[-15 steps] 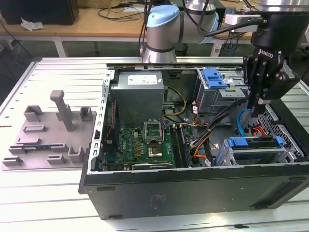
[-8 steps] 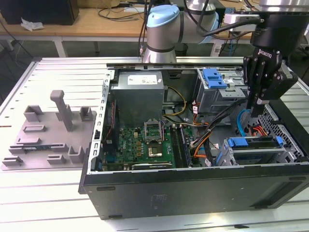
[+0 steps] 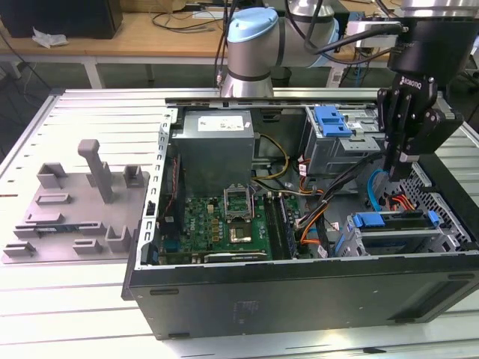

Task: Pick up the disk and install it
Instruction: 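Insert the second disk wire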

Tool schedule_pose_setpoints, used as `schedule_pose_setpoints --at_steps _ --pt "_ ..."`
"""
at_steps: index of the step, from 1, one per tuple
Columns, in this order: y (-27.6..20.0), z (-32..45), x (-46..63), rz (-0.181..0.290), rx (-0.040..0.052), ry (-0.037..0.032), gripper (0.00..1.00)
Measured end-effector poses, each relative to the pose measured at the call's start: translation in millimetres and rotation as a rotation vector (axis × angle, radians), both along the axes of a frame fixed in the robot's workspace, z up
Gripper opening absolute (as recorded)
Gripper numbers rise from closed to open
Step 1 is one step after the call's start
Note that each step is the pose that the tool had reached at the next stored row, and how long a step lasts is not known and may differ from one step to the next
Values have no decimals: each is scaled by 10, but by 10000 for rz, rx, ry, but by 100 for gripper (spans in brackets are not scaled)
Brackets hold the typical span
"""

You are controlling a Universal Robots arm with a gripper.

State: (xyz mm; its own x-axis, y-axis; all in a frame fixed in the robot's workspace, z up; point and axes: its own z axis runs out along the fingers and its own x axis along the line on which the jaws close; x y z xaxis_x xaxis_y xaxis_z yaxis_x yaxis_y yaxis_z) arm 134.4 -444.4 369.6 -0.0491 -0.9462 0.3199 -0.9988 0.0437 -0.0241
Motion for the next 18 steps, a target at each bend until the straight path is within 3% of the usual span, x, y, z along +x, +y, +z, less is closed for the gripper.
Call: schedule_pose_setpoints --at_steps 14,16,18 --pt "2 -29 4 -10 -17 0 29" --pt "2 -31 4 -14 -17 0 16" --pt "2 -33 4 -20 -17 0 16"
